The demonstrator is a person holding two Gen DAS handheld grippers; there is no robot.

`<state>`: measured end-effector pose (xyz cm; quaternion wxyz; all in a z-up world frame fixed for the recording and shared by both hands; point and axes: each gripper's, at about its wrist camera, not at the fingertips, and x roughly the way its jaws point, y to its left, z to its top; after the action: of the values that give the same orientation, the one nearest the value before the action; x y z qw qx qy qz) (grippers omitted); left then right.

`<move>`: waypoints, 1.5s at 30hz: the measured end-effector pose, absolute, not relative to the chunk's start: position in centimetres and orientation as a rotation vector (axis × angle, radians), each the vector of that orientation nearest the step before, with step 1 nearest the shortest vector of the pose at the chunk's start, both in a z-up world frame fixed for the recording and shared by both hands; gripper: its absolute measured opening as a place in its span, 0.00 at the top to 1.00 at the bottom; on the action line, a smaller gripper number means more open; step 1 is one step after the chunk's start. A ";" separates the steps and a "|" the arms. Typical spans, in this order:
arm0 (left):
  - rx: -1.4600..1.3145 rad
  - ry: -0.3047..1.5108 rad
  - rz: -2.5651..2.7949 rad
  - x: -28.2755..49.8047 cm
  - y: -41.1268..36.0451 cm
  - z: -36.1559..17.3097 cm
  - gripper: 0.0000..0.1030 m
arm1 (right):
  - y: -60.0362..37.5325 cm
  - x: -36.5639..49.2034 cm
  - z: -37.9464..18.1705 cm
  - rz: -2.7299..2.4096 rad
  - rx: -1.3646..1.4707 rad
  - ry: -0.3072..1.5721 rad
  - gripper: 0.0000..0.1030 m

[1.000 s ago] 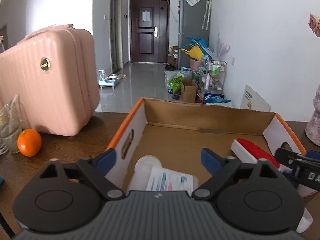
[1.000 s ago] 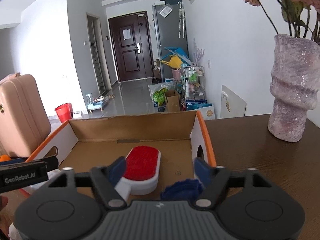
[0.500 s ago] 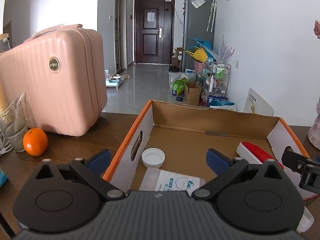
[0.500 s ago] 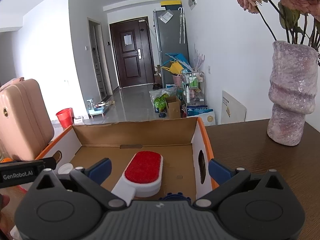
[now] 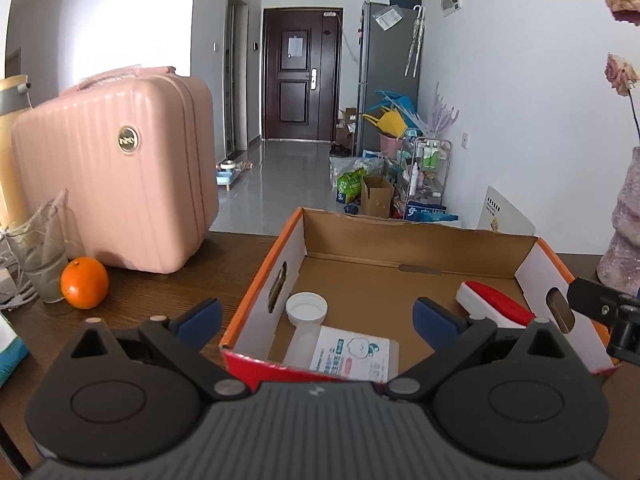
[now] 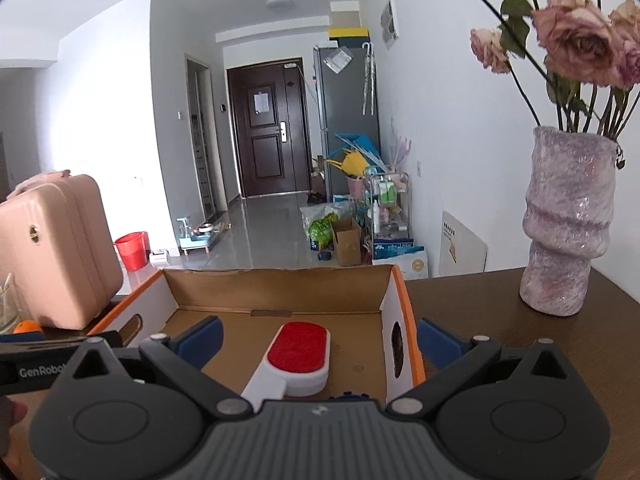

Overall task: Organize rigid objects
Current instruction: 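Withdraw both grippers from the box back over the table, then reach the right gripper to the green spray bottle and grasp it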

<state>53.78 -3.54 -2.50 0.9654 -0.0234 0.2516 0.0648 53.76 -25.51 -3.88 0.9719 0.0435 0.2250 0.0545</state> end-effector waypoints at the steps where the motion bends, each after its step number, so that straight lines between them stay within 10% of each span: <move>1: -0.042 0.505 0.126 53.5 -3.5 -2.5 0.00 | -25.5 53.4 -3.8 0.112 0.083 0.449 0.00; 45: -0.043 0.506 0.071 32.9 -0.1 -4.1 0.00 | -24.3 33.0 -5.4 0.153 0.058 0.451 0.00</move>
<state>32.87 -0.07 -4.09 0.9673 -0.0213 0.2505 0.0351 32.97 -24.30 -5.42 0.9713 0.0286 0.2235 0.0759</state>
